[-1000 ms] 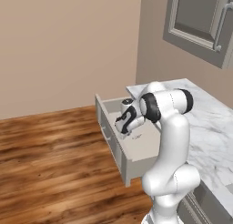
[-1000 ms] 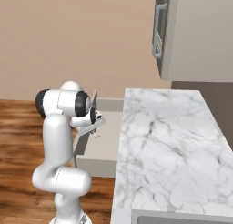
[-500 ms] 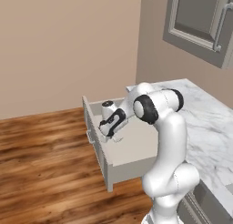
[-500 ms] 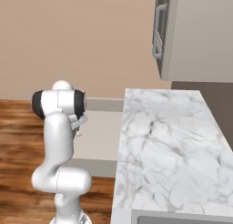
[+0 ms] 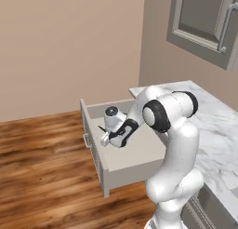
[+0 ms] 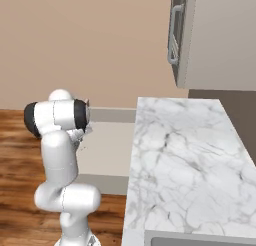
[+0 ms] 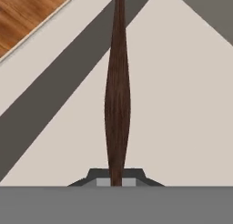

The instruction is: Organize the utensils by type. Pick up the wooden spoons from the counter and place them in the open cabinet. Then pick up the metallic utensils from the counter and place them in the open drawer.

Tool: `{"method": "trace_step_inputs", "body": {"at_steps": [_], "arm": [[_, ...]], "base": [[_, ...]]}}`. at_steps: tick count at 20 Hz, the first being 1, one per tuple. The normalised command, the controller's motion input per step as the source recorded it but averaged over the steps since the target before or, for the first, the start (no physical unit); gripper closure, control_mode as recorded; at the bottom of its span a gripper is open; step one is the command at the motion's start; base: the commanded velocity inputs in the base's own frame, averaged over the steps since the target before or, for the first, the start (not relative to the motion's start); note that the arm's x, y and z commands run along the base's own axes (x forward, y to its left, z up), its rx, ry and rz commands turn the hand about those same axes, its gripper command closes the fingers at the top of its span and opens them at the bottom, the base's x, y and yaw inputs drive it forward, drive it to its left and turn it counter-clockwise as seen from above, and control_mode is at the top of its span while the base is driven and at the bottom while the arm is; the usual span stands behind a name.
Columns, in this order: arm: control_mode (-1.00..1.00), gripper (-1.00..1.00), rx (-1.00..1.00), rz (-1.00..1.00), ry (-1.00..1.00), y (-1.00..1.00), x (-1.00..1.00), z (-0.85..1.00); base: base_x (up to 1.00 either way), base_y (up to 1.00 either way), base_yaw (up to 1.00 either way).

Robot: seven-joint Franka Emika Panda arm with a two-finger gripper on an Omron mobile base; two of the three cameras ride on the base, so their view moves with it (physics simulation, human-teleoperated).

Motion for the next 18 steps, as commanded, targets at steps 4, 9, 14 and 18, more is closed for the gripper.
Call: {"method": "trace_step_inputs", "body": {"at_steps": [4,9,14,18], "arm": [[-1.00,1.00,0.38,-0.11,-0.22,-1.00,-0.67,0.51],[-1.00,1.00,0.44,-0.12,-0.01,-0.95,-0.08,0.94],[-1.00,1.00,0.28,-0.13,0.26,-0.50,0.33,1.00],[-1.00,1.00,0.14,-0.14,0.49,-0.23,0.57,1.00]], "base": [[0.00,0.00,0.00],[0.00,0.00,0.00],[0.00,0.00,0.00],[0.00,0.00,0.00]]}}
